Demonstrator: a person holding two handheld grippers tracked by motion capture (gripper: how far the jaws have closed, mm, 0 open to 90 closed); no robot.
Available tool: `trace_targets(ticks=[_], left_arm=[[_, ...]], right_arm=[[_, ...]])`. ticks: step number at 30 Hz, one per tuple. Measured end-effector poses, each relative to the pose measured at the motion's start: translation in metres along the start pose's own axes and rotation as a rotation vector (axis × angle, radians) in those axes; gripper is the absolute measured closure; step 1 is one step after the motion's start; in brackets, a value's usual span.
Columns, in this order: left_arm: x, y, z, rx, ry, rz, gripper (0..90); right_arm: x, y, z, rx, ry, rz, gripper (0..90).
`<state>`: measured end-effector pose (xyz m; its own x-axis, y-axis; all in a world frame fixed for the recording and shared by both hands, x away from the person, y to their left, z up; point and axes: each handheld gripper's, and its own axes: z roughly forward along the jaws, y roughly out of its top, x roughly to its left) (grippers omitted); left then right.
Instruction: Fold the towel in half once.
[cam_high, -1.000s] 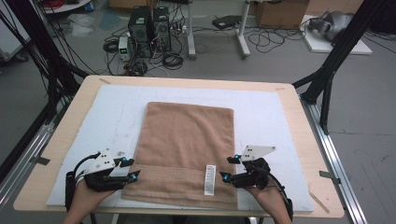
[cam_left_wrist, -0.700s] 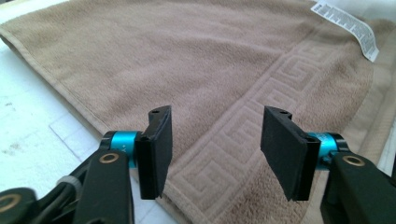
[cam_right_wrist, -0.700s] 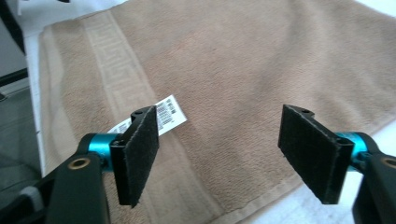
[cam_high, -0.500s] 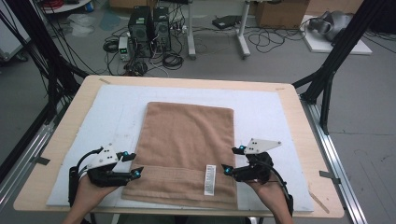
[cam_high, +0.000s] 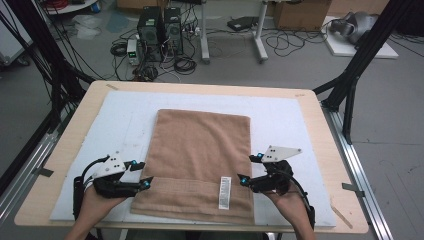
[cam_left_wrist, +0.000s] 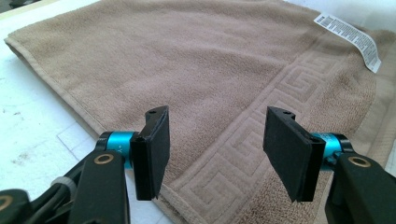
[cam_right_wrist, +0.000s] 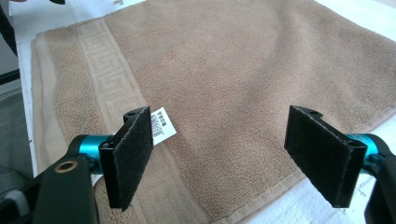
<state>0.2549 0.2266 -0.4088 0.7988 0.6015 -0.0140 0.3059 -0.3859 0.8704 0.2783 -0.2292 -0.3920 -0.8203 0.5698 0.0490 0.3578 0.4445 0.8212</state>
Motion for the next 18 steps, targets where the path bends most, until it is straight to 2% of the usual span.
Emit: trace_targets(ticks=[18], left_arm=[[0.007, 0.012, -0.002, -0.010, -0.004, 0.005, 40.9]], right_arm=[[-0.006, 0.017, -0.004, 0.000, -0.007, -0.033, 21.9]])
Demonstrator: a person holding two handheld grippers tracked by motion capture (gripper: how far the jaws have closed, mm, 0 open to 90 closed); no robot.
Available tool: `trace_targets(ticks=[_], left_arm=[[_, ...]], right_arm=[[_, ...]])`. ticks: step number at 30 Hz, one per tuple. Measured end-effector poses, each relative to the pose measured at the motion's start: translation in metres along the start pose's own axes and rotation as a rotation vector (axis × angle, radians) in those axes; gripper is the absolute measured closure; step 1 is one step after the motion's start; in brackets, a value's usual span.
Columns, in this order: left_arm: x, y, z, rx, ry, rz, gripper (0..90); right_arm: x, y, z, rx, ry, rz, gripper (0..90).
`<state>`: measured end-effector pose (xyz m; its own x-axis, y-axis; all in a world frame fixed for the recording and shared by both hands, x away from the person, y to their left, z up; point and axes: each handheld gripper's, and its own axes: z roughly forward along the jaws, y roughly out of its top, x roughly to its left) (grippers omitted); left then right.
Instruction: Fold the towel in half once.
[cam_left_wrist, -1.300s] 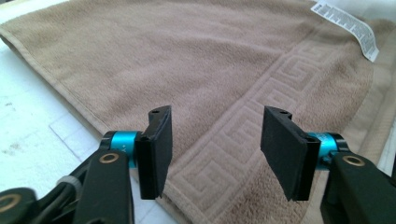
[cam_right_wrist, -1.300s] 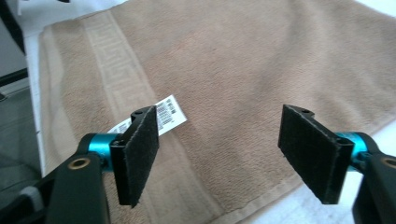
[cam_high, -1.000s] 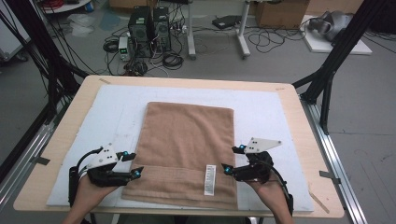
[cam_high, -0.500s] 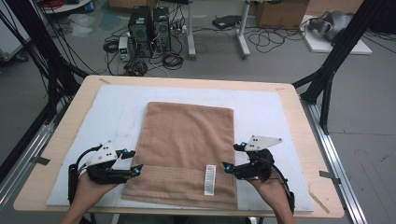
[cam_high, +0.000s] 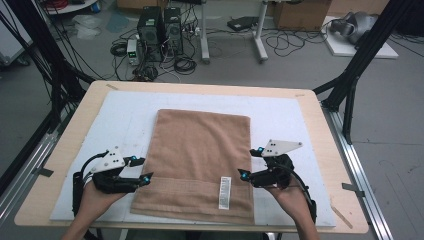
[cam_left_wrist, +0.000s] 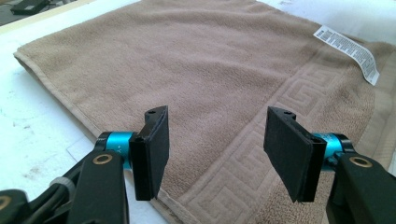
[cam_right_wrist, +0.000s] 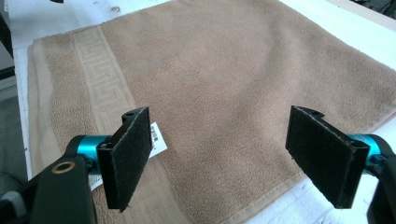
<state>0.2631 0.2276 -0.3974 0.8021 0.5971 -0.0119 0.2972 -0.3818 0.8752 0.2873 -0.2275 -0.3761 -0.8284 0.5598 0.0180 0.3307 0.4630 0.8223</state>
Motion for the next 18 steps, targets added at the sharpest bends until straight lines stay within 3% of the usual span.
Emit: trace_targets(ticks=[18], left_arm=[[0.013, 0.014, 0.000, -0.027, 0.005, -0.019, 39.5]], right_arm=[[-0.005, 0.013, 0.008, -0.002, 0.020, -0.014, 21.9]])
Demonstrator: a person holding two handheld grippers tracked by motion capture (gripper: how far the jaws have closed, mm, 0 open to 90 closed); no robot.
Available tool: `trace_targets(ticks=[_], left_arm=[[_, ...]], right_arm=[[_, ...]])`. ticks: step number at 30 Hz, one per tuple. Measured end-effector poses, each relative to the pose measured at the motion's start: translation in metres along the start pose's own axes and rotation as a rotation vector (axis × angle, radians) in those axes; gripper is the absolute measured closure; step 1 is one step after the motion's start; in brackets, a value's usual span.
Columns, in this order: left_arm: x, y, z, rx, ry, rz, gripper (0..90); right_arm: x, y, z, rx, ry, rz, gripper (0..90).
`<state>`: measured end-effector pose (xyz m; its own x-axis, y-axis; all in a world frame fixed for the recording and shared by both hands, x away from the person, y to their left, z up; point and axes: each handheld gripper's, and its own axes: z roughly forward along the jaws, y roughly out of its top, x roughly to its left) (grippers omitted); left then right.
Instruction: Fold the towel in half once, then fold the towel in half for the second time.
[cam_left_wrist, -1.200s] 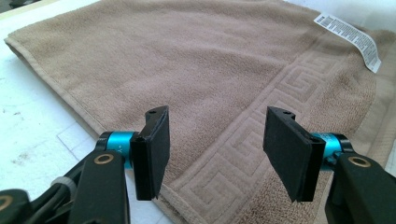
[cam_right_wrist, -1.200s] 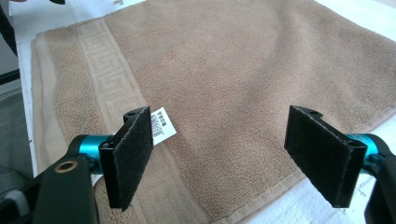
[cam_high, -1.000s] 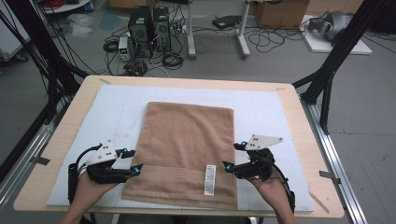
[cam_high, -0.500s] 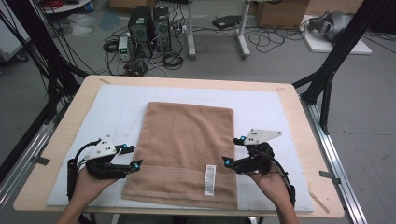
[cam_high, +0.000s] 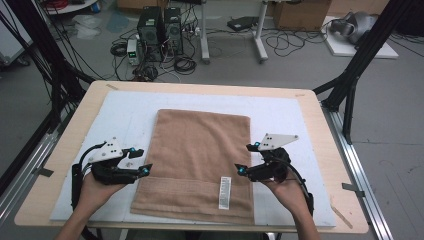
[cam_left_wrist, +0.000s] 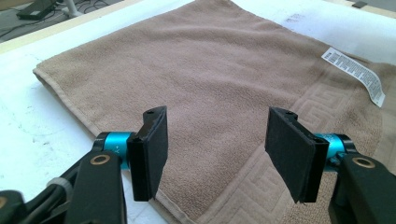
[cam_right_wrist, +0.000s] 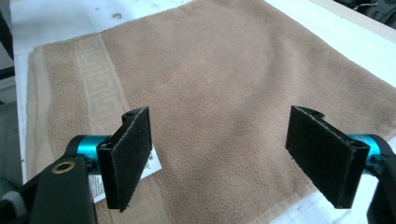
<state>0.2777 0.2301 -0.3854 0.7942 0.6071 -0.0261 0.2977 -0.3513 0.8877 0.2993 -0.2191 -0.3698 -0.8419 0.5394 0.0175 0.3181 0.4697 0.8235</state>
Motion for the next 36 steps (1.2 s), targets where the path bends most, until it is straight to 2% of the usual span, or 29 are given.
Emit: trace_targets(ticks=[8, 18, 26, 29, 31, 33, 36], left_arm=[[0.002, 0.006, 0.001, 0.005, -0.002, 0.012, 39.3], [0.016, 0.009, 0.010, 0.008, -0.003, -0.021, 39.3], [0.035, 0.032, 0.015, -0.005, 0.027, -0.033, 39.4], [0.047, 0.042, 0.021, 0.003, 0.029, -0.039, 39.5], [0.057, 0.048, 0.026, 0.003, 0.029, -0.053, 43.1], [0.069, 0.053, 0.033, 0.008, 0.057, -0.062, 43.2], [0.084, 0.060, 0.045, 0.007, 0.109, -0.066, 43.2]], right_arm=[[0.000, 0.001, 0.002, 0.004, 0.000, -0.006, 21.9], [-0.008, 0.003, -0.001, 0.002, -0.013, 0.013, 21.9], [-0.036, 0.021, 0.004, -0.001, -0.041, 0.017, 21.9], [-0.049, 0.030, 0.007, -0.003, -0.054, 0.019, 22.3], [-0.059, 0.035, 0.009, -0.002, -0.064, 0.030, 22.4], [-0.069, 0.040, 0.011, -0.005, -0.083, 0.033, 23.6], [-0.087, 0.045, 0.017, 0.011, -0.098, 0.068, 23.7]])
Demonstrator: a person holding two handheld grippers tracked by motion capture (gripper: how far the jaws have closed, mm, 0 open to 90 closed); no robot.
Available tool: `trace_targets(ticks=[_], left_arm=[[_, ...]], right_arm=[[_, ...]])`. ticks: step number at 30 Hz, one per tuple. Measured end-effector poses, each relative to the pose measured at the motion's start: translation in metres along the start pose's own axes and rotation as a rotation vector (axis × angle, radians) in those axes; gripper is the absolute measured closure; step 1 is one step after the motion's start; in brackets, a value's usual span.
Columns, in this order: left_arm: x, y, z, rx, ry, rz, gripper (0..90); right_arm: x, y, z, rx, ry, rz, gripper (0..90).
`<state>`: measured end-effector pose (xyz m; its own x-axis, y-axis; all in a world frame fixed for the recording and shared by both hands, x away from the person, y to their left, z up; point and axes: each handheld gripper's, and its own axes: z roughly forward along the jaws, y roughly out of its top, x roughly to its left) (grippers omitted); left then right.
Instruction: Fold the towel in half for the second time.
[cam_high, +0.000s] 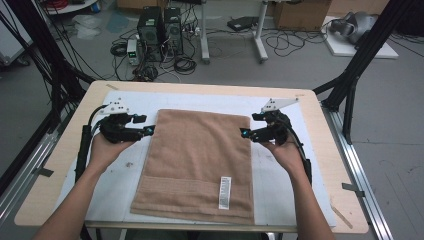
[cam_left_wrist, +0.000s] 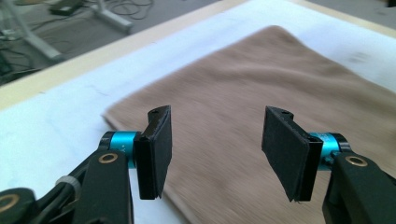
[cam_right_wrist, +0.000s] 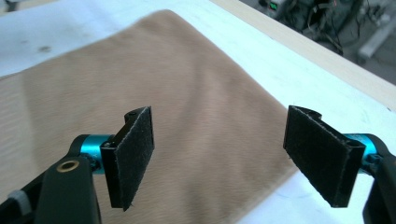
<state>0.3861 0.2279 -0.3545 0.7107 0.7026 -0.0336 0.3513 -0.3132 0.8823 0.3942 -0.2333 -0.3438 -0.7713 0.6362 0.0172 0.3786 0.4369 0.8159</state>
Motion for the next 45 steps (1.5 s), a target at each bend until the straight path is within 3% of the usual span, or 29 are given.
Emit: trace_targets(ticks=[4, 7, 9, 14, 18, 23, 25, 30, 32, 34, 39, 41, 42, 43, 45], left_arm=[[0.015, 0.001, 0.022, 0.001, 0.033, -0.009, 43.9], [0.024, -0.006, 0.037, -0.032, 0.018, -0.026, 46.5], [0.028, -0.011, 0.046, -0.030, 0.013, -0.043, 46.8], [0.030, -0.022, 0.065, 0.065, 0.037, -0.027, 45.4], [0.035, -0.032, 0.074, 0.122, 0.049, -0.051, 45.8], [0.040, -0.043, 0.079, 0.150, 0.072, -0.094, 46.8], [0.041, -0.047, 0.081, 0.180, 0.085, -0.090, 46.8], [0.040, -0.053, 0.089, 0.223, 0.069, -0.101, 49.3], [0.039, -0.053, 0.089, 0.224, 0.074, -0.117, 52.5], [0.039, -0.053, 0.090, 0.225, 0.077, -0.123, 54.4], [0.036, -0.051, 0.091, 0.233, 0.073, -0.127, 65.8], [0.036, -0.051, 0.091, 0.231, 0.060, -0.144, 69.9], [0.036, -0.051, 0.091, 0.232, 0.045, -0.153, 73.0], [0.036, -0.051, 0.091, 0.230, 0.038, -0.161, 77.9], [0.036, -0.051, 0.091, 0.230, 0.034, -0.176, 79.7]], right_arm=[[-0.018, -0.003, 0.016, 0.021, -0.029, 0.038, 24.9], [-0.027, -0.009, 0.030, 0.050, -0.037, 0.060, 27.4], [-0.029, -0.013, 0.038, 0.052, -0.063, 0.055, 27.7], [-0.034, -0.023, 0.056, 0.095, -0.095, 0.051, 27.7], [-0.039, -0.029, 0.064, 0.109, -0.108, 0.069, 27.9], [-0.042, -0.039, 0.073, 0.132, -0.121, 0.085, 31.1], [-0.044, -0.045, 0.078, 0.150, -0.120, 0.104, 31.1], [-0.046, -0.054, 0.086, 0.165, -0.126, 0.131, 34.5], [-0.048, -0.059, 0.088, 0.168, -0.111, 0.174, 35.6], [-0.049, -0.061, 0.088, 0.148, -0.118, 0.203, 38.3], [-0.046, -0.058, 0.089, 0.156, -0.126, 0.202, 52.0], [-0.044, -0.057, 0.089, 0.157, -0.104, 0.210, 62.0], [-0.044, -0.057, 0.089, 0.157, -0.078, 0.204, 72.3], [-0.042, -0.057, 0.090, 0.156, -0.048, 0.207, 76.7], [-0.041, -0.056, 0.090, 0.159, -0.044, 0.210, 79.1]])
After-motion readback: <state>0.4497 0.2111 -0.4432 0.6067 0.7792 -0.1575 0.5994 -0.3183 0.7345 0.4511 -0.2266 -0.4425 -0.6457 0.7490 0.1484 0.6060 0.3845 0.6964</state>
